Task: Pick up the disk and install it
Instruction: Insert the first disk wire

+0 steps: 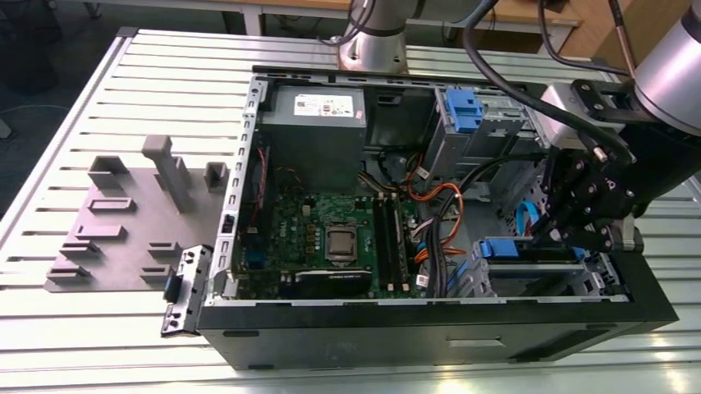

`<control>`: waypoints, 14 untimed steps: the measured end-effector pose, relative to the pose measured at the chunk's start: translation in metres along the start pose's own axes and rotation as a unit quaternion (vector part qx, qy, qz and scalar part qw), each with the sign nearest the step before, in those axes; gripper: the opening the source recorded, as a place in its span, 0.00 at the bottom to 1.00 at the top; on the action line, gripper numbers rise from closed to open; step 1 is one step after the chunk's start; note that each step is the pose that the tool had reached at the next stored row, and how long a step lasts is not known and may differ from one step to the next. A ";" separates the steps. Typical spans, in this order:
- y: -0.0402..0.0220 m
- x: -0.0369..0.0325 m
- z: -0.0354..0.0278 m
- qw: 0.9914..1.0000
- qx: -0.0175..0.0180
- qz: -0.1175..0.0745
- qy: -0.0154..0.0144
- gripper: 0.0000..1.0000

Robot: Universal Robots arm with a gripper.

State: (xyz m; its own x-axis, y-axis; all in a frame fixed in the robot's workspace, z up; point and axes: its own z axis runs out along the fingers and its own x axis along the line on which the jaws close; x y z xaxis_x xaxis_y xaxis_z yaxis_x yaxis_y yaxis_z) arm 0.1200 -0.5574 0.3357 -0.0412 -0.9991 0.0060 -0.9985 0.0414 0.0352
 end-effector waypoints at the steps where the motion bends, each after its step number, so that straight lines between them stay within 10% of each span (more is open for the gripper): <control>1: 0.0000 0.0000 0.0003 1.000 0.000 0.000 0.000 0.16; 14: -0.0001 0.0000 0.0030 1.000 0.000 0.000 0.000 0.16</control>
State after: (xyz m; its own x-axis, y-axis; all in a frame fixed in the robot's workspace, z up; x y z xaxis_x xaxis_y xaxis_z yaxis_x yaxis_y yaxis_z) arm 0.1200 -0.5574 0.3327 -0.0412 -0.9991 0.0056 -0.9985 0.0414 0.0352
